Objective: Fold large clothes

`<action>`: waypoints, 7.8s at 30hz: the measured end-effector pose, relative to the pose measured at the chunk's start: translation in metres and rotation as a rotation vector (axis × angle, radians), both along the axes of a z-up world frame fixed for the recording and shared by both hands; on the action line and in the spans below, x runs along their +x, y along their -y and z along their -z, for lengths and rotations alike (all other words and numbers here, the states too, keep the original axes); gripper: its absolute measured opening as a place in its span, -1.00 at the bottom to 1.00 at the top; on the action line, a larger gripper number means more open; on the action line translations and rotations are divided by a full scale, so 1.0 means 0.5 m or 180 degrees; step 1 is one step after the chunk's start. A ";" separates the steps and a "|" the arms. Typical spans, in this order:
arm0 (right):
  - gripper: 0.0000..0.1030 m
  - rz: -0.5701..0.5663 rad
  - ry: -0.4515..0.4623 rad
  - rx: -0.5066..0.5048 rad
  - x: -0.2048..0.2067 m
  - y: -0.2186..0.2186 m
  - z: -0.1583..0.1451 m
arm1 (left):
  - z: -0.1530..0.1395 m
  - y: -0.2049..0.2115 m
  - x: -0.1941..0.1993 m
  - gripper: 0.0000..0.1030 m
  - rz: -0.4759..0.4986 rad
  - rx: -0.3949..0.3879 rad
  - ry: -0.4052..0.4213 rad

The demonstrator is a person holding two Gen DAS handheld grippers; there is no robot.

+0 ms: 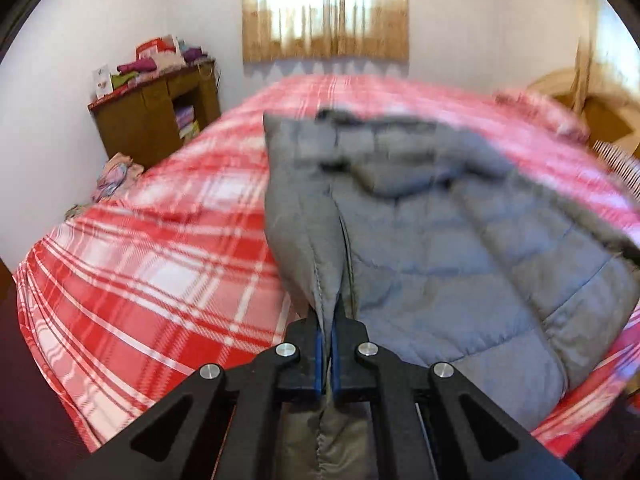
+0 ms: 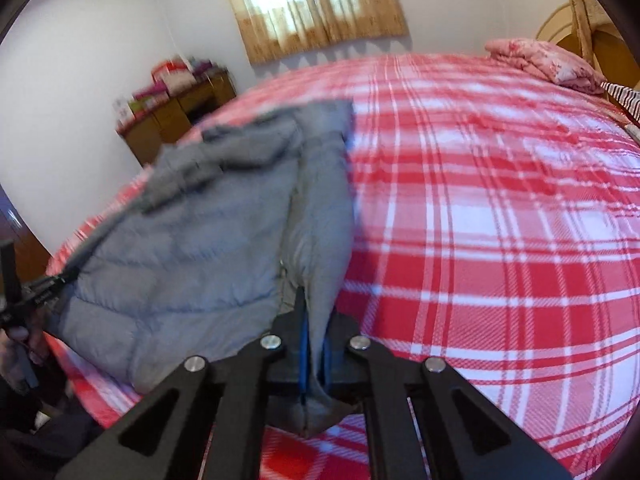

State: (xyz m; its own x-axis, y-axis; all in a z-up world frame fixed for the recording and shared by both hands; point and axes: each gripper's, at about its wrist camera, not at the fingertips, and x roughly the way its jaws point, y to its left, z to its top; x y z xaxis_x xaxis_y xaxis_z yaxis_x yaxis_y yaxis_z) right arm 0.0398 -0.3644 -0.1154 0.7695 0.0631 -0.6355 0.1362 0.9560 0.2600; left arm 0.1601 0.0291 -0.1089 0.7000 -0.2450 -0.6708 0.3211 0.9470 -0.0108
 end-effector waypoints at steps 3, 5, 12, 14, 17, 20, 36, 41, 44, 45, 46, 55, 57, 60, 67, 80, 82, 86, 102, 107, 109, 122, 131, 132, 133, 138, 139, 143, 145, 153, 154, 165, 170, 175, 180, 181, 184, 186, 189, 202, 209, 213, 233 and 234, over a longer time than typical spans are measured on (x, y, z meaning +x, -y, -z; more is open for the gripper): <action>-0.88 -0.0015 0.0345 0.0011 -0.044 -0.010 -0.085 | -0.078 -0.024 -0.033 -0.97 0.0125 -0.0324 0.0105; -0.88 -0.0027 0.0580 -0.0025 -0.076 -0.020 -0.142 | -0.138 -0.040 -0.067 -0.97 0.0279 -0.0564 0.0149; -0.88 0.0144 0.1073 -0.0230 -0.046 0.004 -0.259 | -0.219 -0.042 -0.041 -0.96 0.0395 -0.0492 0.0496; -0.88 0.0205 0.1041 -0.0196 0.032 0.028 -0.249 | -0.197 -0.034 0.023 -0.96 0.0344 -0.0438 0.0544; -0.88 0.0286 0.0946 -0.0232 0.158 0.052 -0.220 | -0.163 -0.016 0.143 -0.88 0.0164 -0.0384 0.0584; -0.88 0.0376 0.0828 -0.0165 0.283 0.083 -0.187 | -0.150 -0.012 0.232 -0.85 0.0033 -0.0504 0.0560; 0.05 0.0708 0.0147 -0.0228 0.573 0.139 -0.034 | -0.134 -0.043 0.383 0.90 -0.1200 -0.0228 0.1029; 0.55 0.0867 0.0295 -0.0460 0.571 0.099 -0.071 | -0.134 0.022 0.387 0.90 -0.1219 -0.0205 0.1063; 0.55 0.0569 0.0337 -0.0670 0.562 0.013 -0.101 | -0.138 0.098 0.377 0.90 -0.1085 0.0051 0.1170; 0.55 0.0427 0.0340 -0.0734 0.566 -0.020 -0.103 | -0.136 0.134 0.375 0.90 -0.0998 0.0185 0.1218; 0.55 0.0258 0.0336 -0.0783 0.567 -0.054 -0.103 | -0.132 0.168 0.375 0.90 -0.0923 0.0287 0.1265; 0.24 -0.0236 -0.0141 -0.1207 0.661 -0.155 0.033 | -0.015 0.321 0.475 0.90 -0.0795 0.0928 0.1095; 0.24 -0.0138 -0.0211 -0.1091 0.673 -0.130 0.053 | 0.010 0.307 0.510 0.90 -0.0937 0.0916 0.0920; 0.24 -0.0055 -0.0212 -0.0979 0.677 -0.108 0.069 | 0.055 0.279 0.551 0.90 -0.1115 0.0837 0.0637; 0.30 -0.0120 -0.0106 -0.0820 0.685 -0.104 0.080 | 0.123 0.253 0.577 0.90 -0.1226 0.0662 0.0364; 0.38 -0.0167 -0.0278 -0.0809 0.707 -0.107 0.101 | 0.149 0.227 0.604 0.95 -0.1275 0.0447 0.0012; 0.39 -0.0180 -0.0314 -0.0812 0.713 -0.107 0.105 | 0.151 0.228 0.607 0.95 -0.1281 0.0460 -0.0004; 0.40 -0.0197 -0.0366 -0.0829 0.720 -0.108 0.111 | 0.153 0.225 0.609 0.96 -0.1307 0.0485 -0.0024; 0.43 -0.0210 -0.0551 -0.0953 0.741 -0.121 0.125 | 0.160 0.238 0.621 0.98 -0.1362 0.0654 -0.0070; 0.44 -0.0211 -0.0588 -0.0974 0.744 -0.120 0.127 | 0.161 0.240 0.622 0.98 -0.1360 0.0681 -0.0078; 0.44 -0.0211 -0.0599 -0.0992 0.747 -0.122 0.128 | 0.162 0.242 0.623 0.98 -0.1359 0.0687 -0.0081; 0.44 -0.0209 -0.0638 -0.1073 0.756 -0.128 0.132 | 0.164 0.244 0.623 0.98 -0.1363 0.0724 -0.0083; 0.45 -0.0033 -0.0457 -0.0882 0.737 -0.161 0.051 | 0.055 0.278 0.547 0.98 -0.1177 0.0552 0.0258; 0.45 -0.0070 -0.0410 -0.0908 0.738 -0.182 0.042 | 0.052 0.286 0.541 0.98 -0.1146 0.0542 0.0291; 0.45 -0.0131 -0.0408 -0.0941 0.742 -0.205 0.039 | 0.057 0.299 0.540 0.98 -0.1115 0.0611 0.0304; 0.48 -0.0250 -0.0707 -0.1037 0.771 -0.236 0.105 | 0.126 0.299 0.577 0.98 -0.1286 0.0942 0.0156; 0.49 -0.0253 -0.0701 -0.0987 0.772 -0.232 0.113 | 0.132 0.288 0.580 0.98 -0.1307 0.0864 0.0134; 0.54 -0.0254 -0.0656 -0.1042 0.773 -0.227 0.129 | 0.143 0.283 0.582 0.98 -0.1294 0.0786 0.0094; 0.55 -0.0250 -0.0675 -0.1075 0.775 -0.230 0.133 | 0.149 0.286 0.583 0.98 -0.1303 0.0818 0.0093; 0.58 -0.0253 -0.0755 -0.1151 0.782 -0.245 0.141 | 0.160 0.296 0.590 0.98 -0.1302 0.0895 0.0042; 0.58 -0.0253 -0.0755 -0.1153 0.783 -0.245 0.142 | 0.161 0.295 0.590 0.98 -0.1301 0.0890 0.0039; 0.60 -0.0302 -0.0842 -0.1218 0.742 -0.247 0.113 | 0.121 0.279 0.546 0.98 -0.1252 0.0983 0.0032; 0.81 -0.0341 -0.0716 -0.1458 0.635 -0.261 0.108 | 0.117 0.245 0.423 0.98 -0.1216 0.0987 0.0247; 0.85 -0.0300 -0.0637 -0.1502 0.632 -0.260 0.135 | 0.148 0.224 0.393 0.98 -0.1358 0.0794 0.0288; 0.83 -0.0336 -0.0558 -0.1413 0.575 -0.255 0.096 | 0.117 0.168 0.344 0.98 -0.1577 0.0733 0.0295; 0.83 -0.0367 -0.0480 -0.1405 0.542 -0.258 0.087 | 0.112 0.144 0.323 0.98 -0.1637 0.0680 0.0299; 0.84 -0.0281 -0.0377 -0.1370 0.469 -0.259 0.088 | 0.128 0.092 0.298 0.98 -0.1794 0.0584 0.0095; 0.88 -0.0247 -0.0348 -0.1310 0.442 -0.262 0.102 | 0.145 0.066 0.284 0.98 -0.1856 0.0352 -0.0030; 0.90 -0.0230 -0.0317 -0.1360 0.438 -0.270 0.130 | 0.161 0.074 0.277 0.98 -0.1802 0.0212 -0.0104; 1.00 -0.0162 -0.0312 -0.1486 0.438 -0.281 0.153 | 0.178 0.073 0.287 -0.74 -0.0990 -0.0666 -0.0362; 1.00 -0.0137 -0.0327 -0.1501 0.431 -0.294 0.147 | 0.142 0.034 0.268 -0.88 -0.0969 -0.0830 -0.0240; 0.99 -0.0101 -0.0327 -0.1541 0.429 -0.305 0.149 | 0.133 0.025 0.254 -0.89 -0.0938 -0.0819 -0.0194; 0.38 0.0088 0.0057 -0.1012 0.348 -0.099 0.015 | -0.087 0.017 0.159 -0.90 -0.0887 -0.0603 0.0620; 0.19 0.0211 -0.0023 -0.1014 0.348 -0.062 0.024 | -0.105 0.041 0.155 -0.90 -0.0787 -0.0569 0.0688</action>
